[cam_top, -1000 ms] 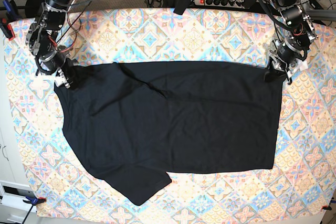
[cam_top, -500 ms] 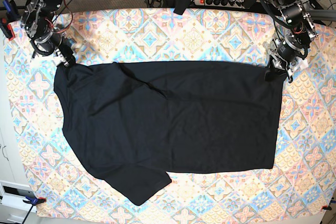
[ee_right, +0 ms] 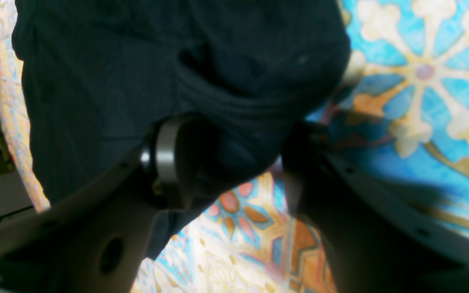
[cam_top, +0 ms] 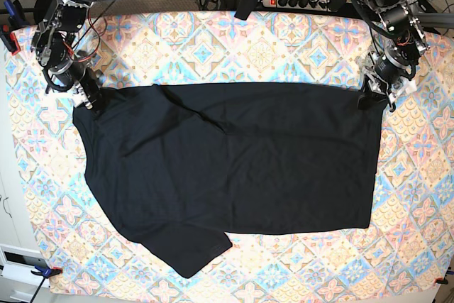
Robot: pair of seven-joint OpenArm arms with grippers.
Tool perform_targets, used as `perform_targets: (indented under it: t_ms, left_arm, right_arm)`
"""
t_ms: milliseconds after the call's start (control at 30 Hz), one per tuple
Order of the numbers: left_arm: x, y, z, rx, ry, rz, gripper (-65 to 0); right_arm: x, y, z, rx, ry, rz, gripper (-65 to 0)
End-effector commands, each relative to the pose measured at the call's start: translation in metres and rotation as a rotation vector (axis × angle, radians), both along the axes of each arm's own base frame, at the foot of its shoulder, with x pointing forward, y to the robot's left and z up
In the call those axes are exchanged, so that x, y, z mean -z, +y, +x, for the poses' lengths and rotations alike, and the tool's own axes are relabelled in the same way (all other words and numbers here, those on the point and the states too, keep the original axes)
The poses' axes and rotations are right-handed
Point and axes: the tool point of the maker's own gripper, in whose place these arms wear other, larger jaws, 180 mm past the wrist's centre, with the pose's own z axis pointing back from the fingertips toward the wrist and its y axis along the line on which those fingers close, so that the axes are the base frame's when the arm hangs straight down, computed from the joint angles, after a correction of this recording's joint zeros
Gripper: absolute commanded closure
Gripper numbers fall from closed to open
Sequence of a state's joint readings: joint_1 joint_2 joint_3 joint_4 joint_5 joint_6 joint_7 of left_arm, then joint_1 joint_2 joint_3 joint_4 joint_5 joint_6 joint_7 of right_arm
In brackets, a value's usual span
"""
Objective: Fold the T-shirt properly
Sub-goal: 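Adjust the right gripper's grip on the shirt shoulder edge, then drag the shirt edge with both grippers toward the robot, then release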
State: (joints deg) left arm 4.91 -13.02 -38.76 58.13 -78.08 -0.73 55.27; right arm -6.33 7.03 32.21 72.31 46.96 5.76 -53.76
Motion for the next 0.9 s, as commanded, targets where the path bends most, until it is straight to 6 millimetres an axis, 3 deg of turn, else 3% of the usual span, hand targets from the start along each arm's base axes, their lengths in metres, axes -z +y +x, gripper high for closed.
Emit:
perform_targets:
  t_ms: [0,167,267,467,667,867]
  left_arm:
    - [0.004,0.002,-0.008,0.008,0.027,0.008,0.0]
    - [0.002,0.006,-0.02,0.002,0.03,0.014,0.0]
    - [-0.002,0.008,-0.024,0.009,0.024,0.034,0.0]
    - [-0.005,0.015,-0.041,0.02,0.043,0.066,0.0]
    - [0.006,0.02,-0.077,0.027,0.116,0.076,0.0]
    - [0.015,0.02,-0.114,0.054,0.191,0.065,0.0]
  right_arm:
    - [0.0,-0.002,-0.003,-0.013,0.023,-0.008,-31.0]
    - [0.0,-0.003,-0.003,-0.008,0.021,-0.008,-8.4]
    - [0.002,-0.004,-0.011,-0.027,0.02,-0.014,0.0]
    - [0.002,-0.025,-0.049,0.007,0.052,-0.056,0.0]
    - [-0.003,-0.042,-0.095,0.02,0.108,-0.122,0.0]
    - [-0.01,-0.045,-0.122,-0.009,0.146,-0.166,0.0]
